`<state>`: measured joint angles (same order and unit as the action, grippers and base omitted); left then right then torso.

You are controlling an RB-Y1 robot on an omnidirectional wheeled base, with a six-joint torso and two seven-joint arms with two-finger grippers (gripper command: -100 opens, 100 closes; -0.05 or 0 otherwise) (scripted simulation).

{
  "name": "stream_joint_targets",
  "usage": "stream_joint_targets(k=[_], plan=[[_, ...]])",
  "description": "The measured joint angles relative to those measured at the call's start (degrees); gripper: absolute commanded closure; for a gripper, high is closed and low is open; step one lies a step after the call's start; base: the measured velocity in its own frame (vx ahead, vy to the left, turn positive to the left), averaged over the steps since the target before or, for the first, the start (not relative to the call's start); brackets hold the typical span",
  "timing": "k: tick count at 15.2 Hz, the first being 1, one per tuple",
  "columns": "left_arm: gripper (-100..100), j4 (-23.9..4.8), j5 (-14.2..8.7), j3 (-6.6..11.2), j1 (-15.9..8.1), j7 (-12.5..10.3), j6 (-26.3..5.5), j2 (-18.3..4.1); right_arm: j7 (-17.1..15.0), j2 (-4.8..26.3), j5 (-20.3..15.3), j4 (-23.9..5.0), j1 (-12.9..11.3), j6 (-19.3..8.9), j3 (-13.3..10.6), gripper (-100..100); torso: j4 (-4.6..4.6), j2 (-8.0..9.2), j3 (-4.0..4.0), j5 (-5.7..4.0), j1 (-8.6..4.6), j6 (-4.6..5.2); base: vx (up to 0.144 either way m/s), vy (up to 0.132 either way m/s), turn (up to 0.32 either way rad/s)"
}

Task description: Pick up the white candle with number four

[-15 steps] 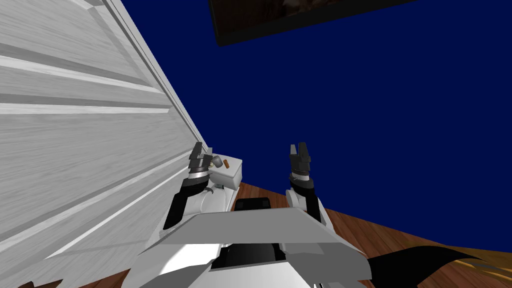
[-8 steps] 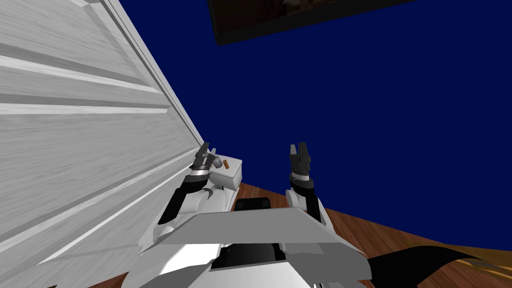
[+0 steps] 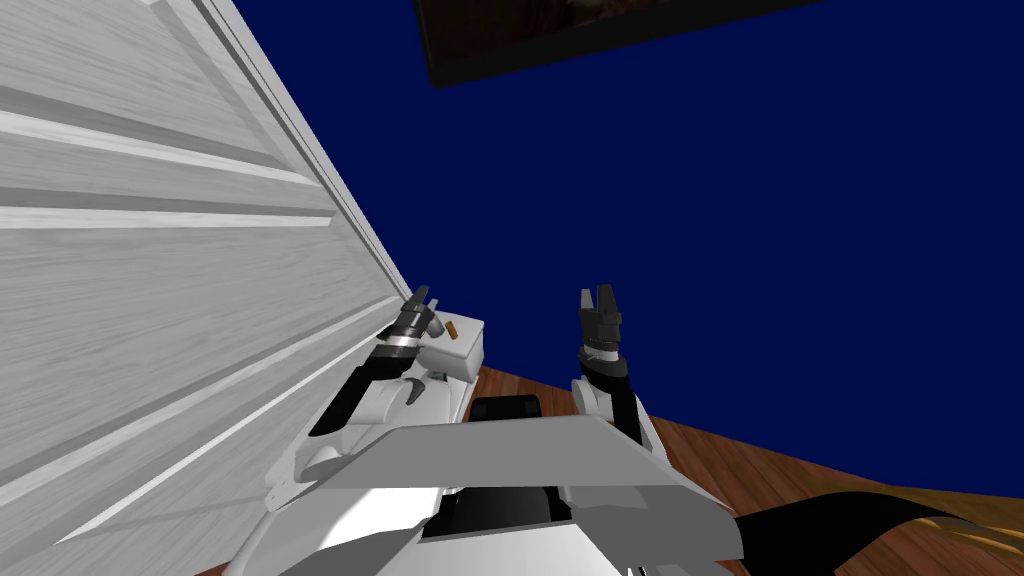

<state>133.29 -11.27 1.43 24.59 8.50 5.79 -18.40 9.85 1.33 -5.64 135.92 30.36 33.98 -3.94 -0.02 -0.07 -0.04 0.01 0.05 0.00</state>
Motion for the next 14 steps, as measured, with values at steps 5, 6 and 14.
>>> stream_joint_targets(k=[5,6,14], plan=[[-100,-0.3,-2.0,0.47,-1.6,-0.2,-6.1,-3.3,0.0,0.0,0.0,0.0,0.0,0.0,0.0,0,0.0,0.01,0.0,0.0,-0.01,-0.01,0.012,0.007,-0.012],[-100,-0.2,-2.5,0.48,-1.6,-0.1,-7.2,-4.0,0.0,0.0,0.0,0.0,0.0,0.0,0.0,0,0.0,0.01,0.0,0.0,-0.01,0.0,0.016,0.006,-0.018],[-100,-0.1,-5.9,1.08,-3.3,-0.3,-16.8,-8.8,0.0,0.0,0.0,0.0,0.0,0.0,0.0,0,0.0,0.0,0.0,0.0,-0.01,-0.01,0.013,0.007,-0.012]])
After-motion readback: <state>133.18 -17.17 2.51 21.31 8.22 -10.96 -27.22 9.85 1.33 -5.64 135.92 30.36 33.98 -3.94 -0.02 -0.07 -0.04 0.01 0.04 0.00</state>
